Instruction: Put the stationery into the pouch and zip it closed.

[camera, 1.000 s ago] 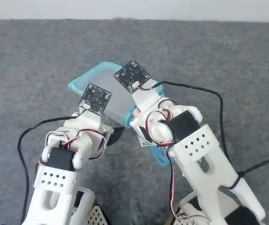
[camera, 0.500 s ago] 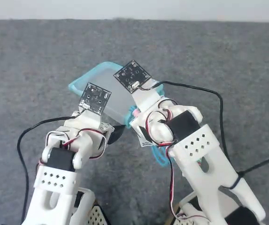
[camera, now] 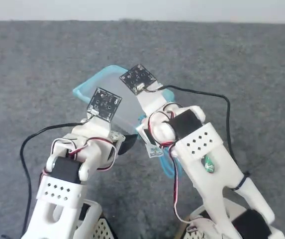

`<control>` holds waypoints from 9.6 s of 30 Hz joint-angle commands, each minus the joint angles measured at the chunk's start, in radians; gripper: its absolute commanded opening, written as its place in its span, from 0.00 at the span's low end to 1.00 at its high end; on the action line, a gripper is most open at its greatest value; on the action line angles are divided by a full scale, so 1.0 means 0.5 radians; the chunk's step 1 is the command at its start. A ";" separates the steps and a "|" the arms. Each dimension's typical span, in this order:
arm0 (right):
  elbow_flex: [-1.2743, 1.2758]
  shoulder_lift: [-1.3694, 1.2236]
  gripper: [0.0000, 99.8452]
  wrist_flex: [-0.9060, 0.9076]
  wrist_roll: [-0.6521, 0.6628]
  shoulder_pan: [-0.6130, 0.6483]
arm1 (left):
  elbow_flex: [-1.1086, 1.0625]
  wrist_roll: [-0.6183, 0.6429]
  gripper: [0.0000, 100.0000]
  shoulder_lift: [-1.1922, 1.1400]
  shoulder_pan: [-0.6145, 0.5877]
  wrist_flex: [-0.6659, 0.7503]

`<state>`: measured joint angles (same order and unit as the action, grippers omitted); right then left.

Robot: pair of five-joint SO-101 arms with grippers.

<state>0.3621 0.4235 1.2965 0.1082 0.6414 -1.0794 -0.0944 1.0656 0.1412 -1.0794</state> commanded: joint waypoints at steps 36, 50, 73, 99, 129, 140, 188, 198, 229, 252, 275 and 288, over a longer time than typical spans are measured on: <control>0.138 0.290 0.01 0.195 0.089 -0.017 | -0.302 0.255 0.31 0.034 -0.442 0.724; 0.534 0.330 0.01 0.032 0.172 -0.032 | -0.299 0.316 0.31 0.037 -0.451 0.724; 0.166 0.505 0.01 0.290 0.292 0.419 | -0.367 0.307 0.32 0.049 -0.408 0.850; 1.344 0.465 0.22 -1.665 -0.528 0.333 | -0.367 0.325 0.32 0.037 -0.423 0.884; 0.626 -0.035 0.01 -0.934 -0.245 -0.041 | -0.367 0.325 0.31 0.049 -0.423 0.881; 0.132 0.272 0.01 -0.121 0.206 0.133 | -0.367 0.316 0.32 0.034 -0.423 0.884; 0.043 0.453 0.01 0.235 0.491 -0.106 | -0.474 0.414 0.01 0.052 -0.964 1.114; 0.055 0.109 0.01 0.143 0.491 -0.471 | -0.508 0.411 0.01 0.052 -0.954 1.040; 0.313 -0.321 0.24 0.133 0.276 -1.303 | -0.624 0.423 0.01 0.034 -0.601 1.031; 0.089 -1.039 0.01 -0.186 0.181 -1.352 | -0.624 0.423 0.01 0.049 -0.580 1.031; -0.552 -1.557 0.18 0.097 0.301 -1.401 | -0.628 0.414 0.01 0.049 -0.589 1.028; -0.178 -1.557 0.04 -0.158 0.374 -1.471 | -0.628 0.411 0.01 0.049 -0.589 1.028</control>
<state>0.2424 -0.3483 1.2367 0.2723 -0.0783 -1.3970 0.1066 1.0687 -0.1534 -0.5516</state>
